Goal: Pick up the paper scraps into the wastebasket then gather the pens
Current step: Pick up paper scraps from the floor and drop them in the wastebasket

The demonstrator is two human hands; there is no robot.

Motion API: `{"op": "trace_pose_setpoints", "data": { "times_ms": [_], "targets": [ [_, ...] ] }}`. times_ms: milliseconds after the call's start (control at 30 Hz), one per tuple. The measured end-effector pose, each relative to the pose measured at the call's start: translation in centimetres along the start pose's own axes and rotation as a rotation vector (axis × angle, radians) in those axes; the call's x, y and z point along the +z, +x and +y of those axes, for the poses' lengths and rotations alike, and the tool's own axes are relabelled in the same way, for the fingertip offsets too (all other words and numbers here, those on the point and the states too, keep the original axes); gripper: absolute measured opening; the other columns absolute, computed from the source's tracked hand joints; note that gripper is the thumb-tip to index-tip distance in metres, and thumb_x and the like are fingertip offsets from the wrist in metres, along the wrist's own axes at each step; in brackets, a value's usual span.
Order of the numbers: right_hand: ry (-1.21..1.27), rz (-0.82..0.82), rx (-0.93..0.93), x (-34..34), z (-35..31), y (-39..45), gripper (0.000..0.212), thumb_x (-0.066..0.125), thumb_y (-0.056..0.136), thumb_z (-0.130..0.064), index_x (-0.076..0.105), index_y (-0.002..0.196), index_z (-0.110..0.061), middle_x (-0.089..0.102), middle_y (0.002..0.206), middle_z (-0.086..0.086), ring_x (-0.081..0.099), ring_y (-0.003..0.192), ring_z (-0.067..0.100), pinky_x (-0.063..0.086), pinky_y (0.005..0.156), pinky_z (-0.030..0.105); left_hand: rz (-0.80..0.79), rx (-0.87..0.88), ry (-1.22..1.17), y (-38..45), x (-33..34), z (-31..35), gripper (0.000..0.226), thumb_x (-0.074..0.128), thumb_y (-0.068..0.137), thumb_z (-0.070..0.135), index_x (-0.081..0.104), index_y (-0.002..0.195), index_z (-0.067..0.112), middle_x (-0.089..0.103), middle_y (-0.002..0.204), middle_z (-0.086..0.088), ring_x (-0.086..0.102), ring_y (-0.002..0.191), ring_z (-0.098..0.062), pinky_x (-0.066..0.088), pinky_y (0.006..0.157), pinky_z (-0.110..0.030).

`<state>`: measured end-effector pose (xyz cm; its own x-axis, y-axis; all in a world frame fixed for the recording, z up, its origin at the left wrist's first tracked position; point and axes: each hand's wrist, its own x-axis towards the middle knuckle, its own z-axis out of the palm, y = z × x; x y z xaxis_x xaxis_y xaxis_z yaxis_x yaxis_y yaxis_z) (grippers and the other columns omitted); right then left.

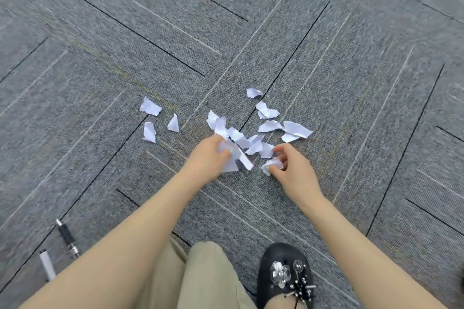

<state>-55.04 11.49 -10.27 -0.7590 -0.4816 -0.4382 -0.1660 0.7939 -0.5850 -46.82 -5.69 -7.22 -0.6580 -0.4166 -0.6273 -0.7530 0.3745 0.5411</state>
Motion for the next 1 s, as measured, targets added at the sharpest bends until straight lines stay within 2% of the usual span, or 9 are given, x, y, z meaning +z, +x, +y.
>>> {"op": "trace_pose_setpoints", "data": {
  "times_ms": [67,200,367,467,567,700,833,900,1000],
  "targets": [
    [-0.059,0.036,-0.03,0.2,0.1,-0.1,0.018,0.062,0.086,-0.023,0.057,0.104,-0.022,0.05,0.098,-0.008,0.056,0.083,0.013,0.049,0.077,0.034,0.036,0.043,0.137,0.2,0.9,-0.2,0.007,0.045,0.093,0.012,0.051,0.092,0.009,0.048,0.112,-0.011,0.045,0.076,-0.019,0.036,0.065,-0.029],
    [-0.13,0.041,-0.08,0.2,-0.1,-0.1,0.013,0.061,0.087,-0.023,0.06,0.099,-0.02,0.049,0.102,-0.007,0.056,0.084,0.013,0.048,0.073,0.031,0.109,0.095,0.191,0.4,2.3,-0.2,0.016,0.046,0.094,0.012,0.058,0.099,0.003,0.044,0.112,-0.006,0.052,0.089,-0.024,0.048,0.076,-0.037],
    [-0.23,0.011,-0.122,0.1,-0.6,0.2,0.005,0.059,0.088,-0.023,0.061,0.089,-0.018,0.053,0.093,-0.006,0.057,0.087,0.015,0.048,0.075,0.032,-0.018,0.205,0.226,0.7,3.3,-0.2,0.009,0.037,0.094,0.008,0.044,0.099,0.011,0.048,0.091,-0.005,0.055,0.08,-0.033,0.041,0.066,-0.041],
    [-0.231,-0.01,-0.127,0.2,-0.7,-0.1,0.004,0.055,0.09,-0.02,0.058,0.09,-0.017,0.059,0.095,-0.002,0.059,0.091,0.019,0.049,0.078,0.038,-0.054,0.249,0.207,0.7,3.1,-0.3,0.033,0.039,0.093,0.004,0.04,0.122,0.02,0.057,0.104,-0.007,0.059,0.083,-0.033,0.047,0.071,-0.045],
    [-0.14,0.002,-0.071,0.3,-0.7,-0.4,0.008,0.054,0.091,-0.018,0.056,0.098,-0.018,0.062,0.096,-0.003,0.058,0.087,0.018,0.049,0.076,0.037,-0.12,0.262,0.25,0.5,2.7,-0.8,0.037,0.046,0.094,0.01,0.041,0.129,0.021,0.057,0.12,-0.005,0.059,0.1,-0.025,0.046,0.082,-0.037],
    [0.082,0.021,0.077,-0.5,-0.8,-0.6,0.01,0.061,0.086,-0.021,0.061,0.096,-0.023,0.062,0.088,-0.008,0.057,0.078,0.01,0.048,0.066,0.029,-0.152,0.305,0.274,0.3,2.6,-1.8,0.03,0.049,0.094,0.015,0.045,0.123,0.022,0.059,0.115,-0.003,0.06,0.093,-0.022,0.051,0.082,-0.042],
    [0.107,-0.053,0.087,-1.7,-1.4,-1.1,0.002,0.064,0.084,-0.023,0.065,0.083,-0.022,0.062,0.075,-0.004,0.05,0.06,0.01,0.038,0.053,0.025,-0.112,0.345,0.315,0.6,3.3,-1.9,0.016,0.044,0.096,0.019,0.049,0.111,0.018,0.058,0.104,-0.002,0.06,0.087,-0.028,0.051,0.075,-0.044],
    [0.055,-0.112,0.084,-1.8,-2.1,-0.9,0.004,0.063,0.085,-0.024,0.065,0.081,-0.024,0.059,0.069,-0.004,0.045,0.055,0.01,0.036,0.056,0.026,-0.078,0.347,0.329,0.5,3.6,-1.5,0.012,0.042,0.096,0.018,0.049,0.104,0.013,0.058,0.096,-0.007,0.059,0.082,-0.031,0.05,0.071,-0.045],
    [-0.068,-0.034,0.112,-2.0,-2.9,-0.4,0.007,0.06,0.085,-0.027,0.064,0.079,-0.028,0.056,0.061,-0.01,0.047,0.059,0.005,0.03,0.083,0.031,-0.059,0.323,0.362,0.6,3.9,-0.7,0.011,0.042,0.095,0.014,0.051,0.096,0.009,0.059,0.09,-0.009,0.057,0.079,-0.031,0.047,0.068,-0.042]
  ]
}}
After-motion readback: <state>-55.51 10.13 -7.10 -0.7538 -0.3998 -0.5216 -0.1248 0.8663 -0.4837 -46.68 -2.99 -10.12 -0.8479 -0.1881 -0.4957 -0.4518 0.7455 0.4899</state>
